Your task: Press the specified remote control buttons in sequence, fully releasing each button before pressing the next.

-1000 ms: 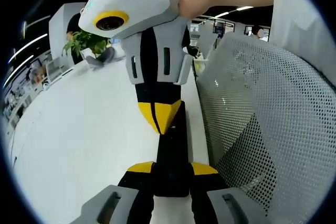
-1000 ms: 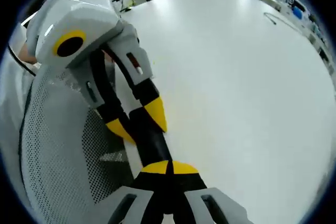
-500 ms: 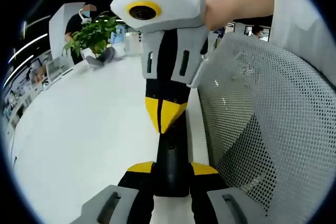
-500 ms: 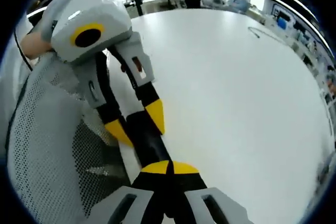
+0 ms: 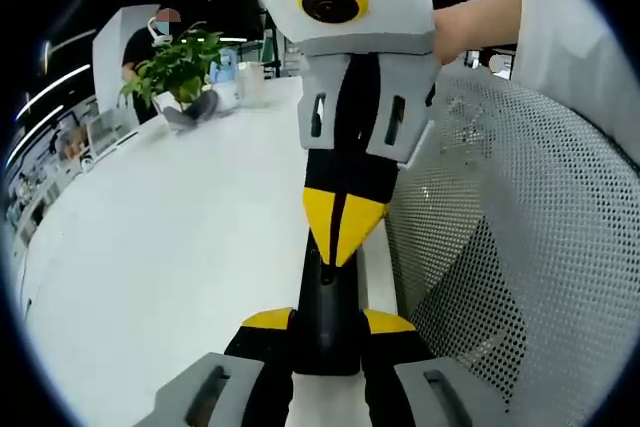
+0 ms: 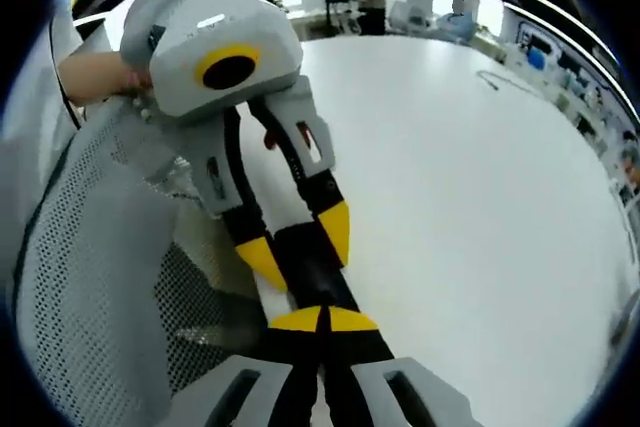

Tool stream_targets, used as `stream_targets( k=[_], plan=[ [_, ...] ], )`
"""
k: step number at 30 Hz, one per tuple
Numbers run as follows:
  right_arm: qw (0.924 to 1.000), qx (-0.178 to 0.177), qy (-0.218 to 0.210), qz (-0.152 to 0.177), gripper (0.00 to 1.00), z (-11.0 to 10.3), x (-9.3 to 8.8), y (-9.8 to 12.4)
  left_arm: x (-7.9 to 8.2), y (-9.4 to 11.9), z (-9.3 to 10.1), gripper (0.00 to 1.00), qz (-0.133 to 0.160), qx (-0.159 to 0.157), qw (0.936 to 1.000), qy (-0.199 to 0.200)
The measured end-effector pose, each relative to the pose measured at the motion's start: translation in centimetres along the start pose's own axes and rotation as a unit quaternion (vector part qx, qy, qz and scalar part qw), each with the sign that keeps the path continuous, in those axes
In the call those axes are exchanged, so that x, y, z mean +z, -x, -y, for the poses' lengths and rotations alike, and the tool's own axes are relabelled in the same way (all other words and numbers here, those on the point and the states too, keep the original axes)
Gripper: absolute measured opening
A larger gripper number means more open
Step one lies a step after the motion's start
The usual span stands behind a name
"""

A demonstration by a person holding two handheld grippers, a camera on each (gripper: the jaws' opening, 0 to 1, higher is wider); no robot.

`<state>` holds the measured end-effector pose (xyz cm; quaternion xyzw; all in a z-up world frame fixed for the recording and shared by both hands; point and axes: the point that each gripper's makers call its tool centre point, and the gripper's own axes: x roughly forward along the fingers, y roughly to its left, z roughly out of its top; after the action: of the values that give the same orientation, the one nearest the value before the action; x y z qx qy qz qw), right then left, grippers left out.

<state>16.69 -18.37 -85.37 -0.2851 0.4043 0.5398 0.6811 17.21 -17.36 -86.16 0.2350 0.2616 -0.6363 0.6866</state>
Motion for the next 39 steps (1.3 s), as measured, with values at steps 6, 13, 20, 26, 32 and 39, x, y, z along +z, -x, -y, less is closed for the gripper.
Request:
stream_targets(
  k=[6, 13, 20, 26, 32, 39],
  plan=[
    [0.9997, -0.007, -0.023, 0.001, 0.00, 0.18, 0.01, 0.06, -0.02, 0.05, 0.00, 0.25, 0.000, 0.001, 1.0000, 0.000],
    [0.9984, -0.010, -0.055, -0.011, 0.00, 0.46, -0.05, -0.06, -0.01, 0.03, 0.03, 0.25, 0.000, 0.001, 1.0000, 0.001],
    [0.9988, -0.010, -0.046, -0.015, 0.00, 0.32, -0.18, 0.01, 0.03, 0.00, 0.01, 0.25, 0.001, 0.000, 1.0000, 0.001],
    [0.9980, -0.013, -0.061, 0.006, 0.00, 0.31, -0.13, 0.22, 0.05, -0.01, -0.03, 0.25, 0.000, 0.002, 1.0000, 0.001],
    [0.9991, -0.022, -0.034, 0.006, 0.00, 0.25, 0.31, -0.11, 0.05, 0.00, -0.03, 0.25, 0.001, 0.002, 1.0000, 0.001],
    [0.9996, -0.023, -0.014, -0.006, 0.00, 0.38, 0.35, -0.31, 0.03, -0.04, -0.07, 0.25, 0.001, 0.001, 1.0000, 0.002]
  ],
)
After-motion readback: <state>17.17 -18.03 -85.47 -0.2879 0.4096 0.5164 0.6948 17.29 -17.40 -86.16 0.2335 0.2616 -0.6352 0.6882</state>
